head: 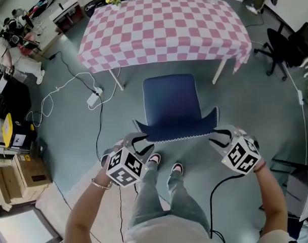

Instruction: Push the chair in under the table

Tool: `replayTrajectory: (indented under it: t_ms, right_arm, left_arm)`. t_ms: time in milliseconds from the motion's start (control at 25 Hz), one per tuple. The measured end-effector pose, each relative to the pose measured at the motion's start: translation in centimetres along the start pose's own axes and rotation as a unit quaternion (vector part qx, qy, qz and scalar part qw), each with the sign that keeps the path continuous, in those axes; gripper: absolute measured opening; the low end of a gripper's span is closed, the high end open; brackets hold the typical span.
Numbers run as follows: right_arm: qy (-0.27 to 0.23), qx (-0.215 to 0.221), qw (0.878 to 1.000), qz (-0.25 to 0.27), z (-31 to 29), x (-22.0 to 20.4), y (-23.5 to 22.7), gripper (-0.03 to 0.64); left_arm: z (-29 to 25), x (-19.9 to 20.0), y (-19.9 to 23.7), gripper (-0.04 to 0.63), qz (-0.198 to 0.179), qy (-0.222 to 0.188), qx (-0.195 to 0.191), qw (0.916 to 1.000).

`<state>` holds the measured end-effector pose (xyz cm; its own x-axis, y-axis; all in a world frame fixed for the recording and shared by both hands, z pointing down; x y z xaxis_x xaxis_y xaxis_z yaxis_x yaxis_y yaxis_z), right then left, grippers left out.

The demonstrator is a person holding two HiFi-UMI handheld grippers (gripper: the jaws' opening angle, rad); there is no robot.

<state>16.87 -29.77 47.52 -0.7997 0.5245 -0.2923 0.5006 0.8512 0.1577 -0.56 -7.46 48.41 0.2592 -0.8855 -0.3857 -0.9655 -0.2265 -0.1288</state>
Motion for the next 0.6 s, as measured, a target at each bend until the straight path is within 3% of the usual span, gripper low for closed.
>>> replayTrajectory:
  t_ms: [280,480,600]
  right_arm:
    - [0.067,-0.011,0.993,0.091,-1.5,0.0,-0.6,0.112]
    - [0.091,-0.002,0.988,0.123,-2.9,0.4,-0.9,0.112]
    - [0.107,-0.008,0.985,0.136,-4.3,0.4,-1.0,0.114]
  left_arm:
    - [-2.4,0.3,-1.6,0.137,-0.083,0.052,0.006,0.9952]
    - [-3.6,1.1,-1.3,0.138,-0.105,0.07,0.02,0.9918]
    - [-4.5,1.0,-1.2,0.144,-0.1,0.086,0.022,0.9911]
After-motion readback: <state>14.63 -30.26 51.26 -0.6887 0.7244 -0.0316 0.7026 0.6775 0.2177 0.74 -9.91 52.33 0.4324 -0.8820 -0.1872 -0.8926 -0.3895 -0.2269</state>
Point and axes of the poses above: the fingertips, and each gripper's own axes: z backward along the fingers, y to its left, x out of its top, the point moved 8 cm from there along z, backward along the fingers, and after that the axes turned 14 degrees about y, right-handed, at the moved point
